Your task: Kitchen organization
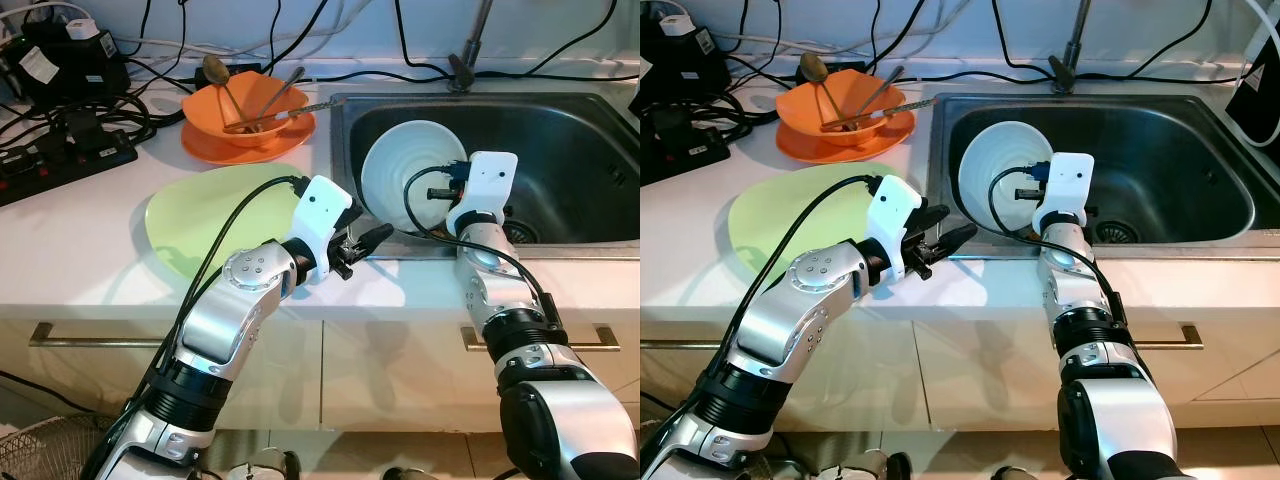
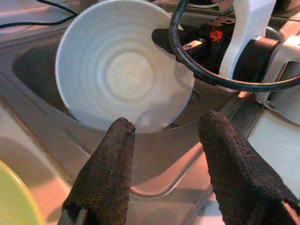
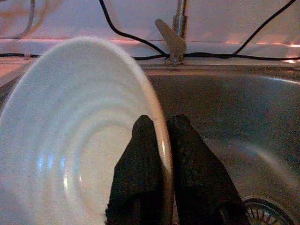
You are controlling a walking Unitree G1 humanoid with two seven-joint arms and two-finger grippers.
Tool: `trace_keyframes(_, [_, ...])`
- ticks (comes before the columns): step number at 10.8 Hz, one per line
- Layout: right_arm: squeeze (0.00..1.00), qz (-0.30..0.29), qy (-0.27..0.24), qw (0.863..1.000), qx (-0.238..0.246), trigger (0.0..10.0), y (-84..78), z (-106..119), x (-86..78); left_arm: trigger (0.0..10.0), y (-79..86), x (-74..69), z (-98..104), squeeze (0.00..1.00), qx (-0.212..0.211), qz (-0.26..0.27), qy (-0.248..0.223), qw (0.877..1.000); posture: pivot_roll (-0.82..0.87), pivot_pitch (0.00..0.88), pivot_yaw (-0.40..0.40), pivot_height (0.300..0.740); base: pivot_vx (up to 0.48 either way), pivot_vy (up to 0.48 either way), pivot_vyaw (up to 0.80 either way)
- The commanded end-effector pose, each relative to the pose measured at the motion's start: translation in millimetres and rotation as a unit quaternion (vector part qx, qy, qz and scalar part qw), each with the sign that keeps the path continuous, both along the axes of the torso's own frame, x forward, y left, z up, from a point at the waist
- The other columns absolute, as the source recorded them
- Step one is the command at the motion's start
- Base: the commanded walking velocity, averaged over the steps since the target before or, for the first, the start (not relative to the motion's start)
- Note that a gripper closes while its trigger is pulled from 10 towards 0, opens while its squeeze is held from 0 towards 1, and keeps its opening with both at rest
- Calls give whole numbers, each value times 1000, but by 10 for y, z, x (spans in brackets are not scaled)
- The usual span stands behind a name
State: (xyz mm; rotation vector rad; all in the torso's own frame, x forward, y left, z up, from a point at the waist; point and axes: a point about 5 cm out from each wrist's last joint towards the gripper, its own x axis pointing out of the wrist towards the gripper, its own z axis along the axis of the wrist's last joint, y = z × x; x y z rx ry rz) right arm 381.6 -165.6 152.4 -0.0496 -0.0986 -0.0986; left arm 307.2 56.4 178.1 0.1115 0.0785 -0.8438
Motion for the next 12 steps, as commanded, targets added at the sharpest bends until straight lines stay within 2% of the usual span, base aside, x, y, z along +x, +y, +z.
trace_keyframes(1, [1000, 9, -17, 1000, -5, 10000, 60, 106, 42, 10000, -13, -25, 7, 0, 6, -3, -2, 1000, 98, 46, 33, 740, 0, 0, 0])
trace_keyframes(2, [1000, 5, -19, 1000, -8, 10000, 59, 109, 41, 10000, -18, -27, 3, 0, 6, -3, -1, 1000, 100, 48, 31, 740, 0, 0, 0])
trace_keyframes(3, [800, 7, -19, 1000, -9, 10000, 63, 112, 43, 10000, -19, -26, 2, 0, 7, -3, -1, 1000, 99, 51, 31, 740, 0, 0, 0])
trace_keyframes(4, [0, 10, -20, 1000, -11, 10000, 73, 125, 50, 10000, -17, -21, 2, 0, 6, -1, 0, 1000, 100, 53, 30, 740, 0, 0, 0])
trace_keyframes(8, [0, 9, -45, 999, -14, 10000, 69, 216, 46, 10000, -21, -10, 7, 0, 3, 2, -9, 1000, 90, 56, 30, 740, 0, 0, 0])
trace_keyframes(10, [0, 33, -132, 991, 17, 10000, 136, 477, -43, 10000, 14, 83, 141, 0, -25, 49, -70, 996, 76, 59, 28, 740, 0, 0, 0])
trace_keyframes(12, [0, 61, -195, 978, 38, 10000, 218, 643, -197, 10000, 73, 150, 260, 0, -63, 91, -111, 988, 64, 59, 29, 740, 0, 0, 0])
